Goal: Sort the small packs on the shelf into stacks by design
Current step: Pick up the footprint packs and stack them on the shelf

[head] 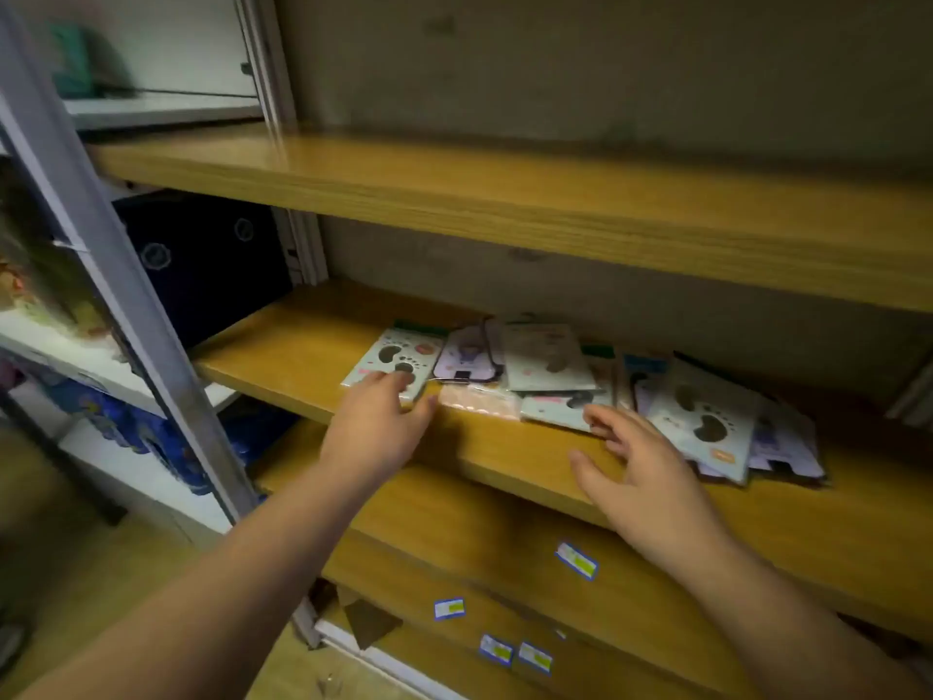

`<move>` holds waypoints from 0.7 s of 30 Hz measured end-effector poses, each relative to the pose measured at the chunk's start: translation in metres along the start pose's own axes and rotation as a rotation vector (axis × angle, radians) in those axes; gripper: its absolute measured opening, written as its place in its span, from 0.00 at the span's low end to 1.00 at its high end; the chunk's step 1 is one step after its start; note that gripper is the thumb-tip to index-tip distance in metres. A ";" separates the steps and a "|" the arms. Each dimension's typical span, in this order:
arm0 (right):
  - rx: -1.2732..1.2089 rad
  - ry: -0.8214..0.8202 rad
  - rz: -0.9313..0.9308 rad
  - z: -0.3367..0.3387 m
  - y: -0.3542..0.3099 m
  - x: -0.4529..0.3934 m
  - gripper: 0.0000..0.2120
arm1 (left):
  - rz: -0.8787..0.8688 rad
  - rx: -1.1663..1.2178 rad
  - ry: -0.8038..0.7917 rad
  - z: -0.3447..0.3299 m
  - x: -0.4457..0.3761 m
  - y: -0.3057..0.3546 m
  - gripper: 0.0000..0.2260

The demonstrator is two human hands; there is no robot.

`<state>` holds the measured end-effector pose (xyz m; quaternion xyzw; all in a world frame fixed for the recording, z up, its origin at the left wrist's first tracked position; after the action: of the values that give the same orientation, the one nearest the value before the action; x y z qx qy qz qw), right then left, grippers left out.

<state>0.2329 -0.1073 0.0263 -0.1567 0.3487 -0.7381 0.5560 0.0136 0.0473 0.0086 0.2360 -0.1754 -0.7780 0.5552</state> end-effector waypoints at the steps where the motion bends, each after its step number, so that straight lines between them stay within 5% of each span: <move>1: -0.044 0.008 -0.011 -0.010 0.000 -0.011 0.26 | 0.012 -0.131 -0.002 0.002 -0.020 -0.012 0.29; 4: -0.122 0.014 -0.072 -0.033 -0.006 -0.031 0.26 | 0.112 -0.514 -0.127 0.004 -0.063 -0.045 0.38; 7: -0.114 0.027 -0.124 -0.048 -0.006 -0.039 0.27 | 0.115 -0.551 -0.247 -0.009 -0.081 -0.058 0.41; 10: -0.064 0.047 -0.131 -0.048 -0.006 -0.044 0.26 | 0.030 -0.541 -0.196 -0.009 -0.088 -0.054 0.41; 15: -0.018 0.088 -0.127 -0.042 -0.010 -0.051 0.24 | 0.233 -0.032 -0.208 0.008 -0.104 -0.062 0.44; 21: 0.065 0.142 -0.112 -0.030 -0.012 -0.054 0.23 | 0.357 0.688 -0.179 0.017 -0.101 -0.073 0.27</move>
<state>0.2237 -0.0449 0.0221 -0.1051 0.3539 -0.7883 0.4923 -0.0258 0.1670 0.0009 0.3056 -0.5117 -0.5826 0.5526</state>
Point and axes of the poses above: each hand's wrist, its own x-axis away from the middle knuckle, its own z-axis out of the back of the hand, y = z × x, the point moved 5 cm from there along -x, towards the middle knuckle, and after that the axes turned 1 degree about x, right-handed, at the moved point
